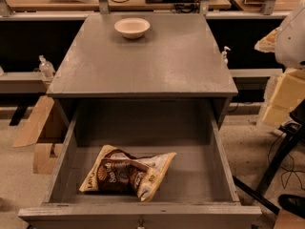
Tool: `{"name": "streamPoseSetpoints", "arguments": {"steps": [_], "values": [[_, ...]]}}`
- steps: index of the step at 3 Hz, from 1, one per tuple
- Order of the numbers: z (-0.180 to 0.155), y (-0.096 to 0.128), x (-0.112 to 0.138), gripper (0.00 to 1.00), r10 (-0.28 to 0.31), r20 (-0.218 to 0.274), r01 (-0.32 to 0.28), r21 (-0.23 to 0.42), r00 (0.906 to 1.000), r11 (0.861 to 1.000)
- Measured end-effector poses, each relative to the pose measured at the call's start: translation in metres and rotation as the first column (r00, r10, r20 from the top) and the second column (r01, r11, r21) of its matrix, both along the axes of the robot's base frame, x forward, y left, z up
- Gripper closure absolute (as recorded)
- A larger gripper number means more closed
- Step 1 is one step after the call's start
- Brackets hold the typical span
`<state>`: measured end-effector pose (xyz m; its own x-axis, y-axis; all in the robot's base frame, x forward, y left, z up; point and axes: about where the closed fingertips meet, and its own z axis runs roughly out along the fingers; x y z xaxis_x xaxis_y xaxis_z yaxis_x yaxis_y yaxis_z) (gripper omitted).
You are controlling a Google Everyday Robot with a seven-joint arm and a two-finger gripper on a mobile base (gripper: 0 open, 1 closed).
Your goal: Pick brown chip bag from top drawer and place on counter
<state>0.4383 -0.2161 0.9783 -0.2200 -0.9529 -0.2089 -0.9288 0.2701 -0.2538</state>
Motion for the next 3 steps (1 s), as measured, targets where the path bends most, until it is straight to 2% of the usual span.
{"name": "streamPoseSetpoints", "arguments": {"steps": [1,2,3], "values": [[0.000,0.000,0.000,0.00,0.000,0.000,0.000,0.000,1.0000,1.000],[-0.004,0.006,0.000,0.00,0.003,0.025,-0.003,0.019,0.9997,1.000],[-0.034,0.024,-0.004,0.00,0.041,0.038,-0.044,0.077,0.9984,0.996]]}}
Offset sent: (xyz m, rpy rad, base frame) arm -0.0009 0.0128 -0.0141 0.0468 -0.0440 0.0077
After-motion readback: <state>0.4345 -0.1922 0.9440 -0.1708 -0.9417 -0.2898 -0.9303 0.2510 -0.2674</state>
